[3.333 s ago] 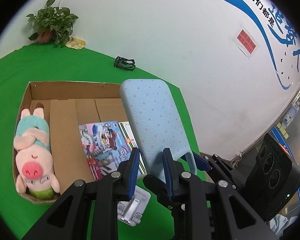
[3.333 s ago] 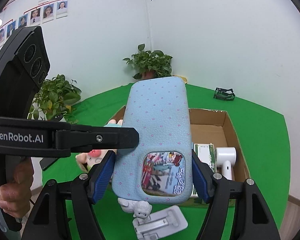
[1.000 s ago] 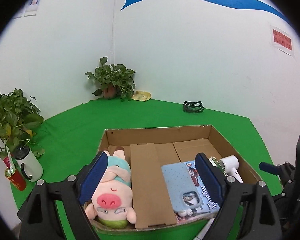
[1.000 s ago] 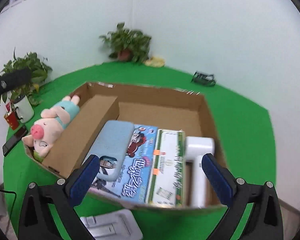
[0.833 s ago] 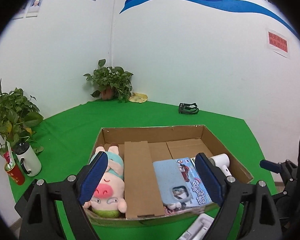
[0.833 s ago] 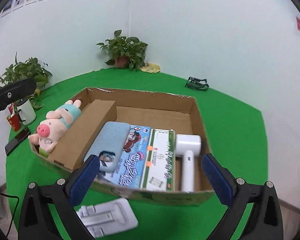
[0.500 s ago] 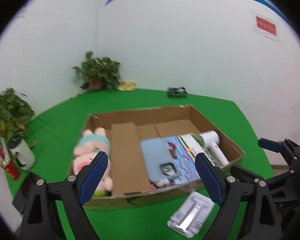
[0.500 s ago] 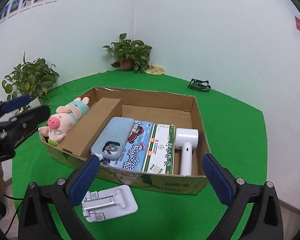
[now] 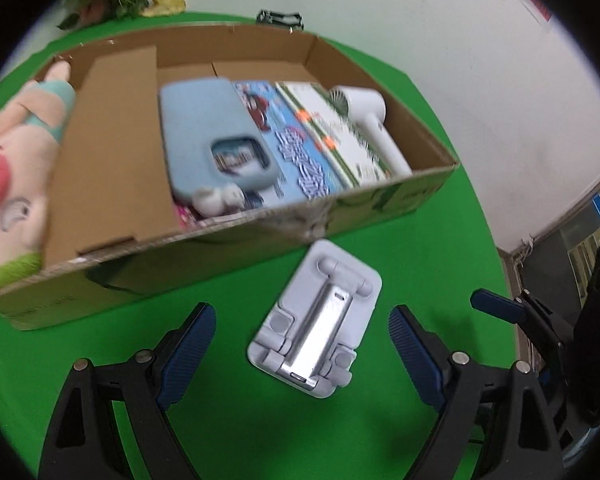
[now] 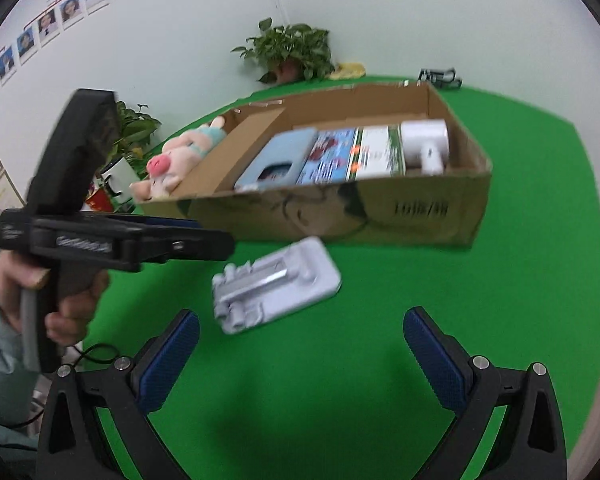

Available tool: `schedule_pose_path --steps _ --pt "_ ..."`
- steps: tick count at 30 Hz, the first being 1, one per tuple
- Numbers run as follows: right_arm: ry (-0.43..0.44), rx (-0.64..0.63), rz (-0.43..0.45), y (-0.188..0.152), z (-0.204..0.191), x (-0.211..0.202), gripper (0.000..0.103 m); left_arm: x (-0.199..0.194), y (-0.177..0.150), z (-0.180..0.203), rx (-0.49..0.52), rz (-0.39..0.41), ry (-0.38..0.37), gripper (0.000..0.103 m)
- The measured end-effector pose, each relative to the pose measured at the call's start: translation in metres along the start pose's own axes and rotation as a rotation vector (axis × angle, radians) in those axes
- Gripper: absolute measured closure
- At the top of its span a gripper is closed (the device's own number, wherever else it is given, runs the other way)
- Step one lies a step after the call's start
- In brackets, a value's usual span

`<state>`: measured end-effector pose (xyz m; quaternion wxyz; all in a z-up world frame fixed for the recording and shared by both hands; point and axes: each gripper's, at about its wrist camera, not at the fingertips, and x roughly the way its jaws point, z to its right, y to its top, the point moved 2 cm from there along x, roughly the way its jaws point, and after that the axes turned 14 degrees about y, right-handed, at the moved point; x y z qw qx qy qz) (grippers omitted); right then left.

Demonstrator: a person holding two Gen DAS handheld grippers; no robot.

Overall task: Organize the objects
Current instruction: 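Move the right gripper to the white phone stand, then grasp the white phone stand with the right gripper and lift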

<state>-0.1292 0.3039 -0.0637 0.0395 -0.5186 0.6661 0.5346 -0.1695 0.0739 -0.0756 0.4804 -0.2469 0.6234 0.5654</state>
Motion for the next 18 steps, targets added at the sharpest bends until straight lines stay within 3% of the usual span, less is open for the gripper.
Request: schedule_pose_path --steps 4,10,12,16,18 --pt "0.014 0.015 -0.03 -0.017 -0.001 0.003 0.0 0.027 -0.004 0.005 0.004 -0.1 -0.013 0.017" --pt "0.023 0.014 -0.041 -0.028 -0.005 -0.001 0.0 0.027 -0.014 0.03 0.077 -0.115 -0.017 0.017" --pt "0.017 0.027 -0.041 -0.03 -0.001 -0.003 0.0 0.024 -0.02 0.042 0.069 -0.144 -0.083 0.017" --pt "-0.013 0.04 -0.031 -0.04 0.01 -0.01 0.0 0.018 -0.036 0.073 0.075 -0.229 -0.292 0.021" --pt "-0.029 0.038 -0.032 -0.045 0.012 -0.014 0.0 0.011 -0.034 0.077 0.064 -0.198 -0.284 0.024"
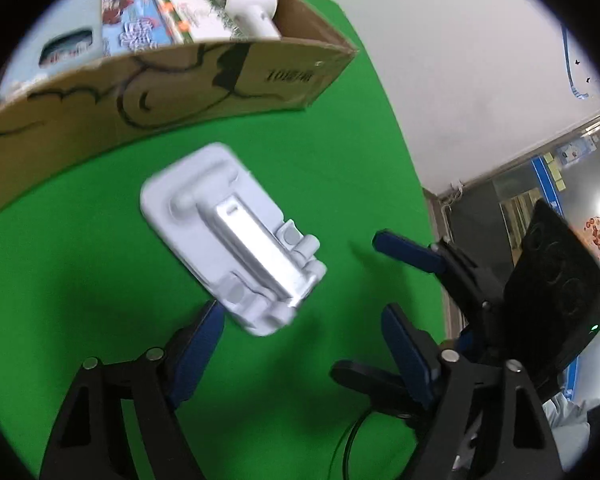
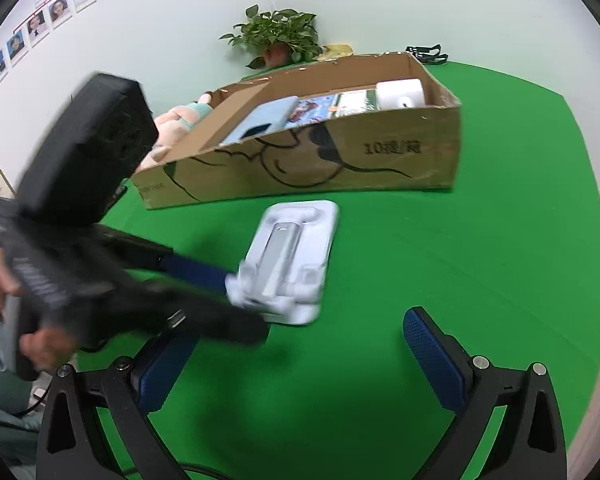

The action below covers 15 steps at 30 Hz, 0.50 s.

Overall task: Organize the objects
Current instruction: 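Grasp the white phone stand with the right gripper and lift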

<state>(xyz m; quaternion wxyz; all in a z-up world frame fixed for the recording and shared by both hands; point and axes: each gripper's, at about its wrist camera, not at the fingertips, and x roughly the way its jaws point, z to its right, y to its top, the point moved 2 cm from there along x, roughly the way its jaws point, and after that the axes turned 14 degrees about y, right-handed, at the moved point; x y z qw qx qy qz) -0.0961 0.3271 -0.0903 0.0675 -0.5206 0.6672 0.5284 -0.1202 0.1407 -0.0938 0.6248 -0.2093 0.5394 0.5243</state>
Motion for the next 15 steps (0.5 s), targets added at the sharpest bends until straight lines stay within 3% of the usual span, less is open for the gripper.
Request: schedule_pose_path --steps 6,15 --pt "-0.042 -0.033 0.008 0.001 0.0 0.001 0.0 -0.008 0.013 -0.029 -0.162 0.057 0.05 0.024" --pt "-0.098 -0.185 -0.045 0.018 -0.017 0.037 0.002 0.0 0.01 -0.037 -0.236 0.074 0.055 0.03"
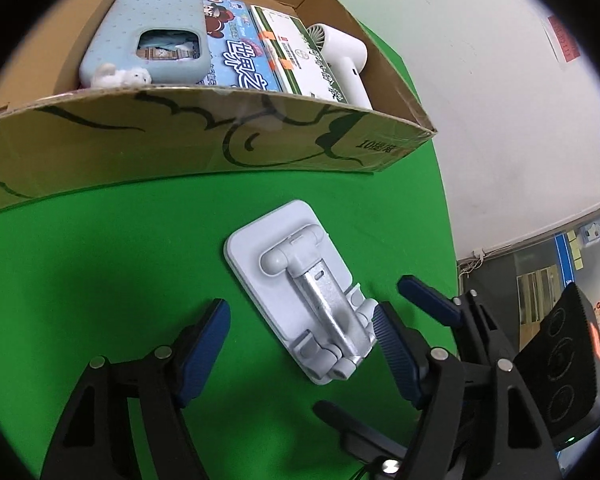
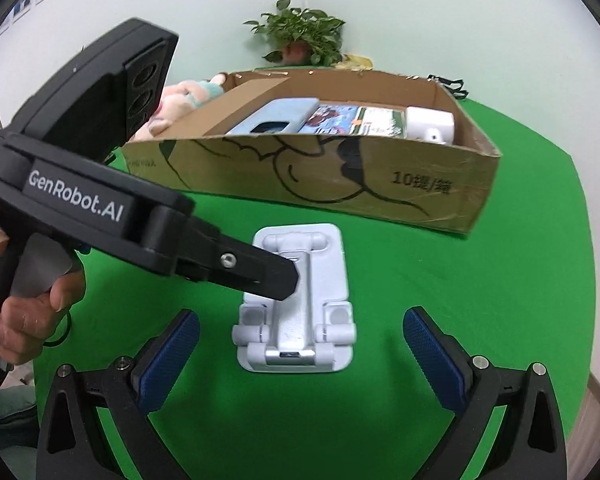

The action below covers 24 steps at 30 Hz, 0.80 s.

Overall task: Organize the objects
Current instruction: 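Grasp the white phone stand with the right gripper and lift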

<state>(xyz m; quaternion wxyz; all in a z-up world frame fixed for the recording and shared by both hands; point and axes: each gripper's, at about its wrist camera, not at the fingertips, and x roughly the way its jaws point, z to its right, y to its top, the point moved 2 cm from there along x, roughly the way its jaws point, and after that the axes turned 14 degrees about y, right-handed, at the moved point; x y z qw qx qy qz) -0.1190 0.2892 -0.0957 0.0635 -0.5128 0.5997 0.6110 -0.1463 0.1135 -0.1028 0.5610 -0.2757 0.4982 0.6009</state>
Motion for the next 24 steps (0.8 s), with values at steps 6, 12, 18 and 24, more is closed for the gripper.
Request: schedule_pose_path --steps 6,12,18,24 --pt "-0.05 -0.015 -0.056 -0.001 0.0 0.023 0.03 -0.001 0.0 -0.005 -0.037 0.004 -0.012 0.032" --pt "-0.057 0.0 -0.086 0.004 -0.005 0.028 0.039 0.002 0.001 -0.005 -0.027 0.029 0.004 0.032" --pt "-0.015 0.128 -0.082 0.012 -0.005 0.021 0.039 0.005 0.001 -0.004 -0.027 0.032 0.031 0.049" --pt "0.025 0.202 -0.088 0.015 -0.012 0.015 0.039 0.008 0.0 -0.006 -0.055 0.009 -0.006 0.058"
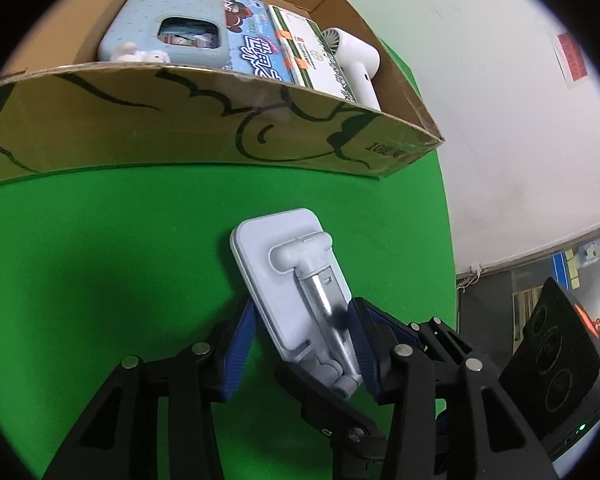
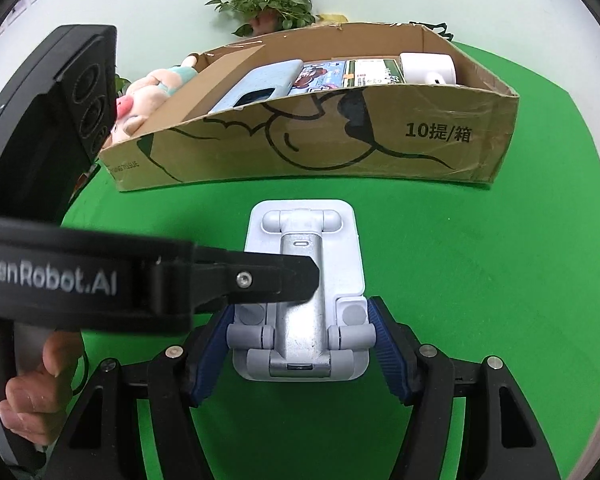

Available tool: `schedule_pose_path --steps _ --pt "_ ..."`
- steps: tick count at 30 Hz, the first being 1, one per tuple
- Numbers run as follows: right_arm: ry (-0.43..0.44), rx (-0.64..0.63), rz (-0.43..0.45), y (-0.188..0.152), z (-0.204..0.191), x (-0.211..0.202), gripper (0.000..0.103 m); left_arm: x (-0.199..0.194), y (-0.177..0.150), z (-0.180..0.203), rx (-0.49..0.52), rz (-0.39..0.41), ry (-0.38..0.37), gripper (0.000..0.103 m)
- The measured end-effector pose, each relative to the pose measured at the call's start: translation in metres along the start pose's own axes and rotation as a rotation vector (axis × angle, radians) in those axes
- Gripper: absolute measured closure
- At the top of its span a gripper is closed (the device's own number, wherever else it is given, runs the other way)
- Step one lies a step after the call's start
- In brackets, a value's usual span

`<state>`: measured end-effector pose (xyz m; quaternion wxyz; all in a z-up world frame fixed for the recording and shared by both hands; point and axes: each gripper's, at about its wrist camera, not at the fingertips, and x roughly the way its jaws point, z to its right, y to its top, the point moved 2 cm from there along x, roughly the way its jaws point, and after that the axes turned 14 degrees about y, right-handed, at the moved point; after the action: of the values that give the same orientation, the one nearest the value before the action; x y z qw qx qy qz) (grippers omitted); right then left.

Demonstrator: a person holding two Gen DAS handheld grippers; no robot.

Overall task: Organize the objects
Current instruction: 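Grasp the white phone stand with the right gripper and lift, then carry the phone stand over the open box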

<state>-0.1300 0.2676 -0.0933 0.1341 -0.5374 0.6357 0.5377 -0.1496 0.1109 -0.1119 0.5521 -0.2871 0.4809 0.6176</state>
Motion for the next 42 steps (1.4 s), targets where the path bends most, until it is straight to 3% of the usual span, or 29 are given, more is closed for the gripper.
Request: schedule_pose_path --steps 5,9,15,20,31,42 --pt "0.013 0.025 0.005 0.0 -0.007 -0.007 0.04 -0.01 -0.004 0.002 0.018 0.018 -0.003 0.059" --pt "-0.017 -0.025 0.069 0.0 -0.024 -0.025 0.04 -0.041 -0.001 0.01 0.048 0.109 -0.025 0.06" --pt "-0.034 -0.109 0.191 0.038 -0.045 -0.059 0.04 -0.098 0.012 0.025 0.098 0.271 -0.017 0.06" --pt "-0.033 -0.164 0.237 0.083 -0.053 -0.067 0.04 -0.12 0.037 0.025 0.12 0.322 0.002 0.06" --pt "-0.01 -0.14 0.223 0.137 -0.052 -0.066 0.04 -0.126 0.087 0.018 0.119 0.305 0.022 0.061" --pt "0.025 0.003 0.14 0.21 -0.007 -0.004 0.04 -0.077 0.183 -0.013 0.074 0.121 -0.015 0.065"
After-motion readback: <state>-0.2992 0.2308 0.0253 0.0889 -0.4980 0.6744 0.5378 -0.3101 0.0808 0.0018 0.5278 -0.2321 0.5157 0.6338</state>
